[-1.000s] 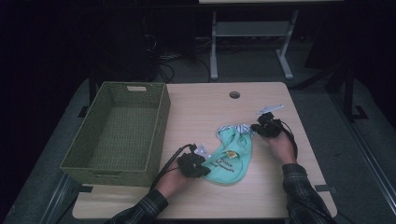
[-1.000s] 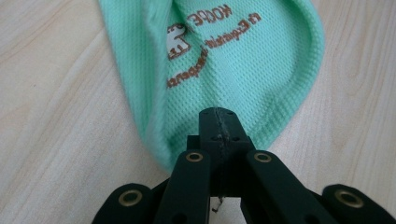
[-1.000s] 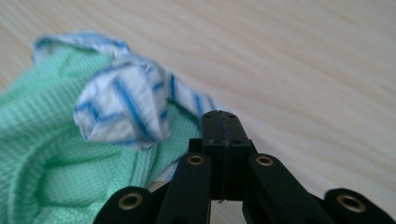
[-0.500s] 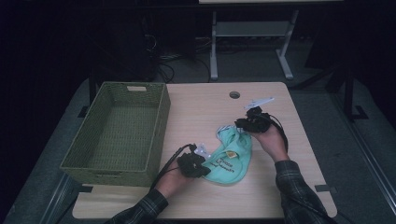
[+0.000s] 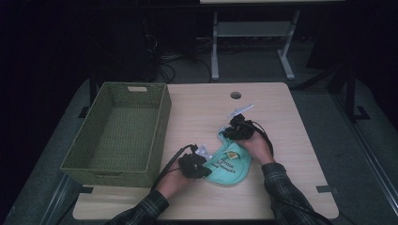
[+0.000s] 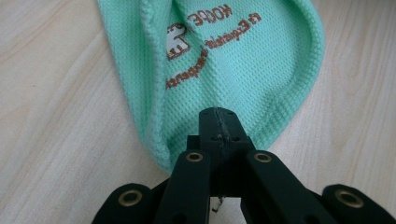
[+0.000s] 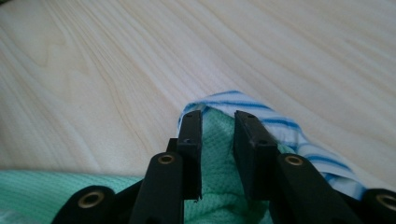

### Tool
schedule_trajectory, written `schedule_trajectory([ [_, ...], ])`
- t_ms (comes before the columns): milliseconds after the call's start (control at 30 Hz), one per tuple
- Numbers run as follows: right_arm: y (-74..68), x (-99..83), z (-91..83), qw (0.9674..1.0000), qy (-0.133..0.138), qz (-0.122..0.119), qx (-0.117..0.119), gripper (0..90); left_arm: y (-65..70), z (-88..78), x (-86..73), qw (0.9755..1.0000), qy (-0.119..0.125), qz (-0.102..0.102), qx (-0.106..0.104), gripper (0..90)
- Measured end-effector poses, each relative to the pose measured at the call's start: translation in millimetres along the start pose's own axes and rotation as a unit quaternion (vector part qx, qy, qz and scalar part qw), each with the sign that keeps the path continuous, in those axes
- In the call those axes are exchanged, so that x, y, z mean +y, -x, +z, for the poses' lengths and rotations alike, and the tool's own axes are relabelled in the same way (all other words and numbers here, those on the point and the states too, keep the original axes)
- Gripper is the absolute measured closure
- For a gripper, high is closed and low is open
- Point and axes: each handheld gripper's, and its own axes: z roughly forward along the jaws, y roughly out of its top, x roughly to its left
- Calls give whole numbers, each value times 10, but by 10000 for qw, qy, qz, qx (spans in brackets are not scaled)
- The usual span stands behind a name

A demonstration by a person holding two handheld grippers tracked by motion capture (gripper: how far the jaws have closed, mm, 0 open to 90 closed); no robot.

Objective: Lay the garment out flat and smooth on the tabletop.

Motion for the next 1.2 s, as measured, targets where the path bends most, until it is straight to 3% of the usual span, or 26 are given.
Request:
schedule_trajectory([
  [133,3,-47,99,9999,-149,25,-9,728,9,4,-1,10000,11,-68,-11,896],
  [300,-10,-55,97,9998,-142,-41,-98,850,11,4,1,10000,8,-73,-8,896],
  [433,-20,-54,91,9999,-119,-60,-105,883,10,4,3,10000,1,-72,-12,896],
  [667,1,12,-20,9997,105,-32,-215,887,-1,1,5,10000,-3,-8,-1,896],
  [867,87,85,-80,9987,292,136,-399,889,4,7,3,9999,31,-98,-26,896],
  [1200,218,203,-58,9962,546,350,-574,892,1,6,4,10000,26,-69,-22,896],
])
